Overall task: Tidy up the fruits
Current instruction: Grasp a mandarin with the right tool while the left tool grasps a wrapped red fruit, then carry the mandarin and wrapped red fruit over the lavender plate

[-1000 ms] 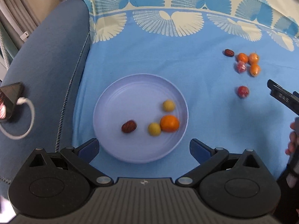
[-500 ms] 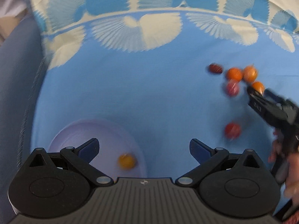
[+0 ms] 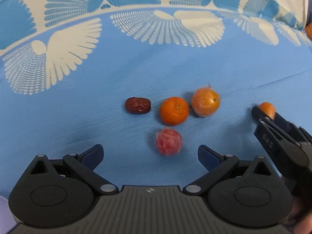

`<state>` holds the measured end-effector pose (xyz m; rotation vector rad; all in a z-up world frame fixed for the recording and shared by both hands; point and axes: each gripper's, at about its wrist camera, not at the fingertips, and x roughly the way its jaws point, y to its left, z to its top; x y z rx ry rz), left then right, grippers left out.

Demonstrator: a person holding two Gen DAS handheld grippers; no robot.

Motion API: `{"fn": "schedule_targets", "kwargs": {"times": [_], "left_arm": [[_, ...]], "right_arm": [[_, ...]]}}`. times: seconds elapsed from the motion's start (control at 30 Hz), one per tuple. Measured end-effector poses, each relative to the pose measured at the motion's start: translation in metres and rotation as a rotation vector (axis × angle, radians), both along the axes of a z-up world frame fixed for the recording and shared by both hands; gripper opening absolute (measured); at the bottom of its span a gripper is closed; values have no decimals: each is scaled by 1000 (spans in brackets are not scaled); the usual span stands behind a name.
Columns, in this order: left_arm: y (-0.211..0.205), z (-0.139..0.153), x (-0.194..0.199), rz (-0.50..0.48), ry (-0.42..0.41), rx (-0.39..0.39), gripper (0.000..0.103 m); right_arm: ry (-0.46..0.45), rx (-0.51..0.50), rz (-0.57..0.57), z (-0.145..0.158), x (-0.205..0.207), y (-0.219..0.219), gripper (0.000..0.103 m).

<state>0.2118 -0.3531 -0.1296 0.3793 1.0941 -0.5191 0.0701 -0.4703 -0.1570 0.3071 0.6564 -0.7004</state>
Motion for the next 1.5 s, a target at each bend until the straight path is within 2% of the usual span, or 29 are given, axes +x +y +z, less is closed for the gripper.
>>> {"fn": "schedule_targets", "kwargs": {"times": [0.1, 0.13, 0.17, 0.2, 0.23, 0.27, 0.37, 0.5, 0.6, 0.7, 0.83, 0.93, 1.13, 1.3, 1.4, 1.5], "left_arm": [[0, -7, 6, 42, 23, -13, 98], [2, -7, 9, 54, 45, -37, 85], [3, -6, 10, 57, 65, -55, 66], [3, -5, 11, 50, 74, -61, 60], [4, -2, 10, 31, 69, -72, 35], [6, 1, 9, 5, 73, -90, 32], [11, 14, 2, -6, 46, -113, 32], [33, 41, -16, -1, -59, -120, 32], [68, 64, -32, 43, -68, -140, 32], [108, 88, -58, 82, -89, -136, 32], [162, 116, -99, 139, -125, -102, 32], [202, 127, -127, 206, -112, -80, 32], [274, 146, -182, 281, -138, -75, 32], [317, 153, -227, 301, -166, -91, 32], [331, 147, -246, 310, -158, -102, 32], [344, 142, -258, 321, -134, -124, 32]], "right_arm": [[0, -5, 15, -2, 6, 0, 54], [-1, -9, 23, -2, 6, 1, 59], [1, -19, 31, -3, 7, 4, 61], [7, -34, 34, -4, 7, 6, 60], [8, -44, 36, -4, 7, 7, 44], [5, -65, 22, -2, 6, 8, 34], [-54, -48, -4, 5, 0, 4, 34], [-111, -176, -26, 16, -12, 12, 34], [-101, -225, -42, 19, -21, 13, 34], [-84, -205, -65, 33, -34, 15, 34], [-171, -164, -64, 80, -71, 36, 34], [-230, -130, 18, 114, -114, 74, 34], [-245, -34, 303, 156, -182, 170, 34], [-225, 77, 521, 170, -205, 236, 34], [-183, 78, 623, 172, -208, 268, 34], [-170, 33, 676, 178, -212, 291, 34]]}}
